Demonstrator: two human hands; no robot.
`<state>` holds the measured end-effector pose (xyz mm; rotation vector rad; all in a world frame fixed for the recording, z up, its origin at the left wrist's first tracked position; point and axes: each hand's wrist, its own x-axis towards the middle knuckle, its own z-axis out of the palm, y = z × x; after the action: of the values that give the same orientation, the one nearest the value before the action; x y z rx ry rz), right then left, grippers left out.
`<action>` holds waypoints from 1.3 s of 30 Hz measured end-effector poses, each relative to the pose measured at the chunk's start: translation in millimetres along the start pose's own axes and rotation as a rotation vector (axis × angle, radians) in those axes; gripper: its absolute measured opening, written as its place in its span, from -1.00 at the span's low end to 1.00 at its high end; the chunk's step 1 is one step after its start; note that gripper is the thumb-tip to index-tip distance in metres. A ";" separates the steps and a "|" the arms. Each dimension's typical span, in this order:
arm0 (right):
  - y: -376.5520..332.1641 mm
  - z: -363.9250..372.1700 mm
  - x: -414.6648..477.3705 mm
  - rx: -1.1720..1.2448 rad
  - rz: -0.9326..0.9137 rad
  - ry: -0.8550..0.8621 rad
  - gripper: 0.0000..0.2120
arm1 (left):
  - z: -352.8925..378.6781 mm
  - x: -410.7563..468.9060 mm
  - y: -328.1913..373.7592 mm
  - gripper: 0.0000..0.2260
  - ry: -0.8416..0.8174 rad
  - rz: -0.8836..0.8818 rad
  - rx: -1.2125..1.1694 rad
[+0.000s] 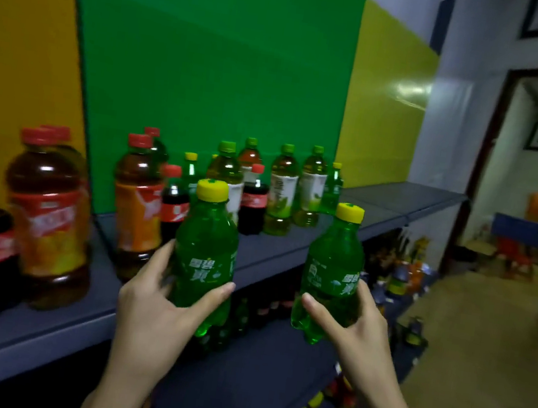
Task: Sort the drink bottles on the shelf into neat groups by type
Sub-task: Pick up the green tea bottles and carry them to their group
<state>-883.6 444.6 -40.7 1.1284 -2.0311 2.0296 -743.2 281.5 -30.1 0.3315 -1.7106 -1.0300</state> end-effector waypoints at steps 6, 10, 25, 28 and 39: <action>45.0 -93.8 37.6 -0.058 0.018 0.034 -0.63 | 122.4 -4.5 -14.8 -0.49 -0.082 -0.063 -0.050; 74.0 -133.8 68.7 -0.098 0.019 0.041 -0.61 | 182.7 1.0 -26.3 -0.46 -0.115 -0.086 -0.027; 175.9 -181.7 241.4 -0.105 -0.025 -0.006 -0.52 | 349.0 115.0 -94.5 -0.30 -0.031 -0.053 0.097; 193.7 -180.7 288.3 -0.102 -0.035 -0.049 -0.46 | 375.8 149.4 -110.7 -0.32 -0.023 -0.024 0.156; 267.0 -151.7 410.7 -0.066 -0.063 -0.192 -0.56 | 438.0 218.5 -160.4 -0.30 0.064 -0.084 0.355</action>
<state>-1389.6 361.3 -33.3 1.4041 -2.0982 1.8765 -1257.2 249.9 -41.9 0.6611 -1.8313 -0.7623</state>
